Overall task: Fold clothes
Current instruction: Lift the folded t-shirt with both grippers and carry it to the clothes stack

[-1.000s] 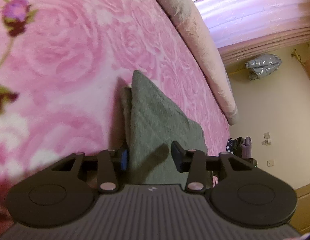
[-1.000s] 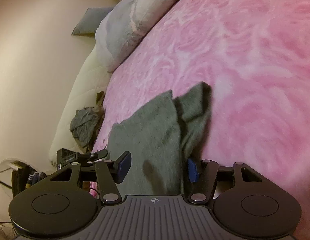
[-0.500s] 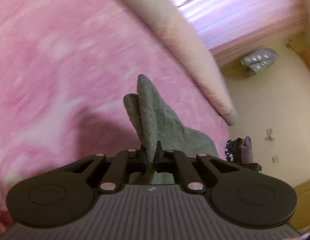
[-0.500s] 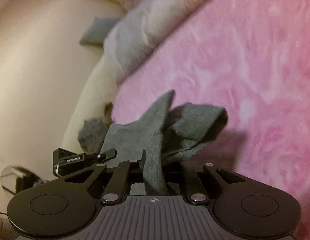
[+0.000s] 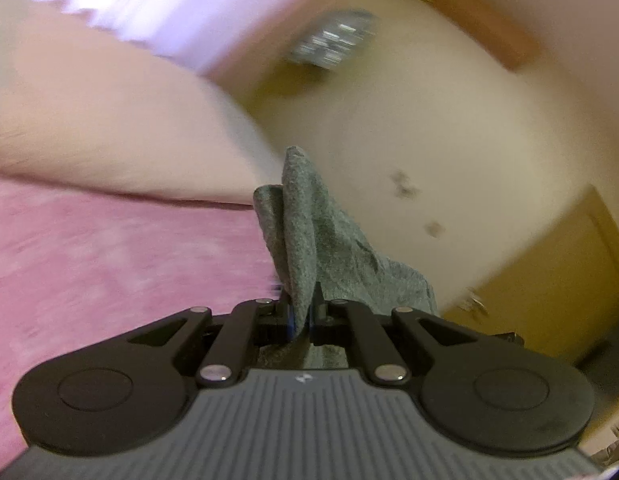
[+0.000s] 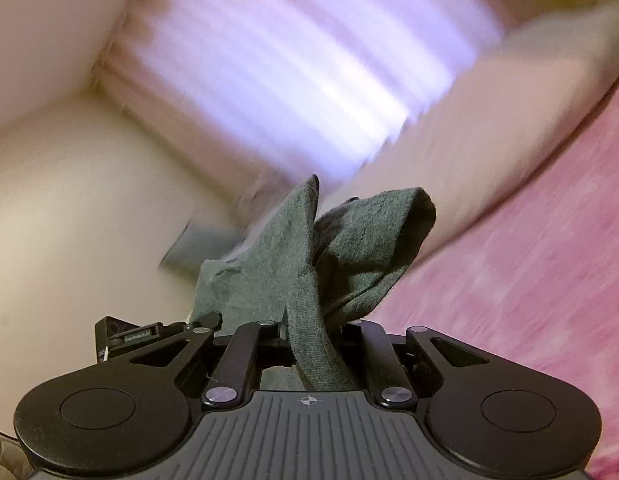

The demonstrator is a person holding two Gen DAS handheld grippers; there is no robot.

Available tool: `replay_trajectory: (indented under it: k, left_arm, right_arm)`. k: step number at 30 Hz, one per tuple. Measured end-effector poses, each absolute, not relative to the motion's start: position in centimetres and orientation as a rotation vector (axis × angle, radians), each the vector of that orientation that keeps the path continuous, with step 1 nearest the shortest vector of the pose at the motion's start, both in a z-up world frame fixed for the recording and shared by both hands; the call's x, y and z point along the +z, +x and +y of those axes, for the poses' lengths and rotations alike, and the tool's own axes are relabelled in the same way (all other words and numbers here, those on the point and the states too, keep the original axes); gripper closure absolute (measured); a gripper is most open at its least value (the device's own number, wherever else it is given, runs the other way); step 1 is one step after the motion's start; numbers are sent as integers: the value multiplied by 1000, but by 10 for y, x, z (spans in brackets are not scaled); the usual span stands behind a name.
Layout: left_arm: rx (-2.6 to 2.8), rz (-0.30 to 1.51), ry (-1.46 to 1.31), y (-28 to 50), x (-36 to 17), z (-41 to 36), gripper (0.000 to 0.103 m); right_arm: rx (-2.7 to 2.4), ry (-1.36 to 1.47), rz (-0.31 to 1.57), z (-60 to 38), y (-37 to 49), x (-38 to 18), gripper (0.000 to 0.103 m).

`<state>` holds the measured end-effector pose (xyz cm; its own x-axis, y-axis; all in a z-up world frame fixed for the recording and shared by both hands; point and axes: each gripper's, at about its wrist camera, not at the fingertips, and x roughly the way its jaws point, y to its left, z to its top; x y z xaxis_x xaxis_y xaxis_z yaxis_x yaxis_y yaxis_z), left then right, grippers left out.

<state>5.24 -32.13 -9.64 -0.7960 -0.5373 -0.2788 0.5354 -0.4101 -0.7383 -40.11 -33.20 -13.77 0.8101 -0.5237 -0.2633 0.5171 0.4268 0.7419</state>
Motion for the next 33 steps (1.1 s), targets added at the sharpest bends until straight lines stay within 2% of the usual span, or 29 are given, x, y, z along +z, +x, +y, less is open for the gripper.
replay_trajectory:
  k: [3, 8, 15, 18, 23, 33]
  left_arm:
    - [-2353, 1146, 33, -22, -76, -356, 100]
    - [-2508, 1203, 105, -162, -75, -409, 100]
    - [-2523, 1289, 150, -338, -125, -479, 100]
    - [-2480, 1328, 169, -403, -149, -516, 100]
    - [-2424, 1330, 215, -471, -167, -576, 100]
    - [-2286, 1404, 429, -552, -211, -678, 100]
  right_arm:
    - [-783, 869, -72, -313, -454, -103, 93]
    - [-922, 858, -121, -324, -546, -112, 93]
    - [-1111, 843, -189, -344, -676, -127, 93]
    - [-1146, 898, -197, -388, -735, -154, 93]
    - [-1150, 959, -199, -446, -819, -179, 93]
    - [-1112, 1124, -135, -566, -907, -237, 93]
